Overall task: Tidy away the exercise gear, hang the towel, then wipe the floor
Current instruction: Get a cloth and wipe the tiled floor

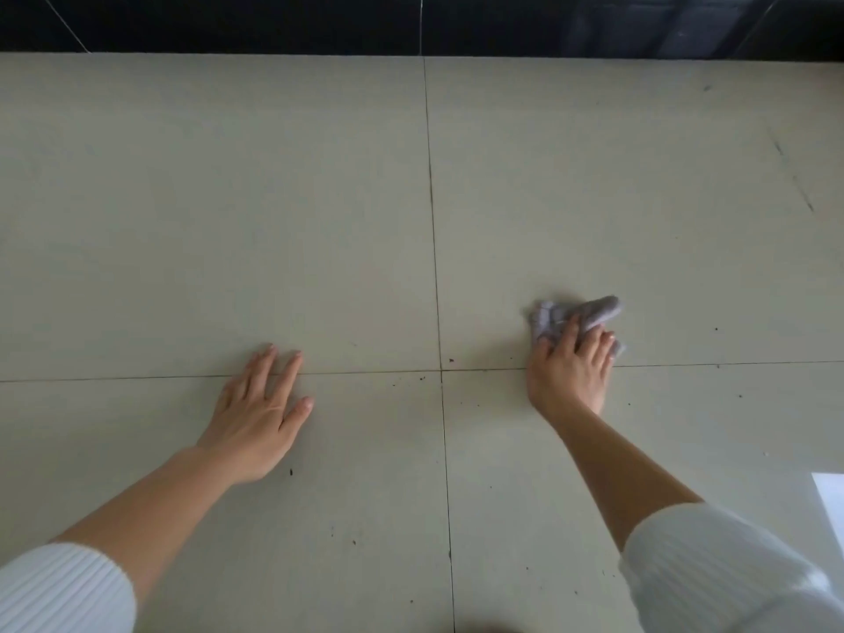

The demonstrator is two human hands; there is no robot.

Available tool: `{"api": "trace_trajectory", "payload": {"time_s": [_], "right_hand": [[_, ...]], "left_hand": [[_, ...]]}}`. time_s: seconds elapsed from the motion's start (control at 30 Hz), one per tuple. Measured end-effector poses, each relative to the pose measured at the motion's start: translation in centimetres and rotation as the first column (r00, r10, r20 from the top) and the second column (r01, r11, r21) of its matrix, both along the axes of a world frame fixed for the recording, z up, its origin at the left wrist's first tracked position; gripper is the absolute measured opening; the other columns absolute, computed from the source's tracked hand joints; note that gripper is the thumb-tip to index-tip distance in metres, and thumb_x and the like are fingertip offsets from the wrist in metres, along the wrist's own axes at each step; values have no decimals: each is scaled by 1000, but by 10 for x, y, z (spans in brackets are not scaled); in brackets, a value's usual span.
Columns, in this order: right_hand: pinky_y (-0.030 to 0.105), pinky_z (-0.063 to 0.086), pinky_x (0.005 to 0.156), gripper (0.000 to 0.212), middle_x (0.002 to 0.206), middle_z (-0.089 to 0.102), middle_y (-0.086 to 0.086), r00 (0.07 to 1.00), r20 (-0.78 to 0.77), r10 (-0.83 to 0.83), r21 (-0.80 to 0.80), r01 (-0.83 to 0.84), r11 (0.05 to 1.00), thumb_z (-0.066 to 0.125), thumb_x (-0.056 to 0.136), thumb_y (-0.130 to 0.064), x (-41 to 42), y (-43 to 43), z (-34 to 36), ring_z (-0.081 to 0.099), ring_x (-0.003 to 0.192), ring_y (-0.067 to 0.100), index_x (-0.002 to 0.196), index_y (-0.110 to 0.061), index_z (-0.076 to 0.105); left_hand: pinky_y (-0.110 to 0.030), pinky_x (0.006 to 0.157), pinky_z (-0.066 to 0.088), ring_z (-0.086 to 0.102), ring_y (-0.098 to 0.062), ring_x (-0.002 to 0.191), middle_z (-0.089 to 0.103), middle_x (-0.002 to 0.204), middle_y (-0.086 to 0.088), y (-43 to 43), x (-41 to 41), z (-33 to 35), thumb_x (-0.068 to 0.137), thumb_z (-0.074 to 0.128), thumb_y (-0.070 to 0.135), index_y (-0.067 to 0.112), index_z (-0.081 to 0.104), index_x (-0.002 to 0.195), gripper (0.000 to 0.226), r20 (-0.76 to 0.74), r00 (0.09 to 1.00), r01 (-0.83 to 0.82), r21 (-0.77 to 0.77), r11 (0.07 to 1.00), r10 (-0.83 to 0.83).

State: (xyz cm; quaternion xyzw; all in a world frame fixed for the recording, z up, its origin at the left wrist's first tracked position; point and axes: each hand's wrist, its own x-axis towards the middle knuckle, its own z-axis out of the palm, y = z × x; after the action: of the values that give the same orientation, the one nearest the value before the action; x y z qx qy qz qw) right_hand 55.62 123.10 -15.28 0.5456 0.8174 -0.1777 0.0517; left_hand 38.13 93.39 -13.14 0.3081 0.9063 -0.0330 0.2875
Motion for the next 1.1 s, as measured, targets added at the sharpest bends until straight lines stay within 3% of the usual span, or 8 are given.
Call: {"api": "trace_trajectory", "payload": {"time_s": [0.1, 0.2, 0.33, 0.57, 0.73, 0.87, 1.0, 1.1], "right_hand": [[45, -8, 119, 63, 157, 5, 24, 943, -87, 320, 52, -317, 947, 7, 93, -29, -31, -75, -8, -2, 145, 37, 153, -9, 0], [36, -19, 114, 58, 159, -11, 12, 654, -85, 752, 4, -754, 656, 10, 98, -33, -25, -142, 0, -20, 145, 27, 149, -16, -13], [40, 17, 118, 56, 151, 38, 5, 268, -6, 963, 73, -961, 268, 28, 95, -41, -2, -142, -6, 27, 142, 24, 147, -20, 34], [36, -8, 118, 60, 161, -1, 8, 793, 137, 593, 89, -606, 790, 7, 99, -47, 18, -29, 4, -5, 148, 24, 152, -22, -7], [41, -4, 119, 61, 160, 3, 15, 984, 153, 89, 21, -93, 995, 17, 100, -42, 48, -10, 9, -1, 147, 29, 154, -15, 2], [42, -8, 119, 58, 159, -1, 18, 998, 47, -34, -6, 34, 999, 19, 102, -35, 36, -63, 6, -7, 147, 32, 153, -10, 5], [36, -18, 115, 56, 157, -19, 11, 916, 10, 401, -12, -401, 916, 12, 103, -34, 27, -138, 8, -22, 144, 28, 151, -16, -11], [42, -19, 112, 58, 155, -19, 7, 623, 2, 783, 23, -782, 622, 19, 103, -35, 25, -171, 7, -20, 144, 30, 149, -20, -11]], "left_hand": [[-38, 119, -1, -16, -20, 145, -21, 156, -5, -8, 5, -1, 97, 16, 50, 26, -17, 148, 65, -1, 1000, 0, -15, 1000, -1], [-38, 119, 1, -10, -24, 146, -16, 157, -9, -2, 6, 0, 98, 21, 48, 23, -10, 150, 65, -15, 1000, -18, -7, 1000, 18], [-38, 119, 4, -8, -26, 146, -13, 158, -13, -1, 7, 2, 99, 22, 47, 19, -7, 151, 66, -15, 1000, 1, -27, 1000, -1], [-30, 118, 3, -5, -19, 147, -11, 159, -8, -29, -1, 24, 100, 21, 45, 17, -1, 152, 62, 52, 996, 71, -82, 994, -67], [-33, 118, 3, -7, -21, 147, -16, 158, -6, -44, 2, 15, 99, 22, 46, 22, -9, 150, 65, -5, 997, 83, -63, 995, -83], [-36, 119, 3, -9, -24, 146, -17, 157, -12, -35, 3, 3, 98, 25, 46, 14, -5, 151, 68, -48, 997, 61, 14, 998, -60], [-34, 119, 0, -10, -25, 146, -17, 156, -16, -24, 1, -4, 98, 29, 44, 4, -4, 149, 72, -57, 996, 65, 63, 996, -62], [-34, 119, 1, -6, -27, 146, -12, 157, -17, -20, -3, -5, 98, 34, 41, 2, 2, 149, 72, -66, 996, 62, 118, 991, -55]]}}
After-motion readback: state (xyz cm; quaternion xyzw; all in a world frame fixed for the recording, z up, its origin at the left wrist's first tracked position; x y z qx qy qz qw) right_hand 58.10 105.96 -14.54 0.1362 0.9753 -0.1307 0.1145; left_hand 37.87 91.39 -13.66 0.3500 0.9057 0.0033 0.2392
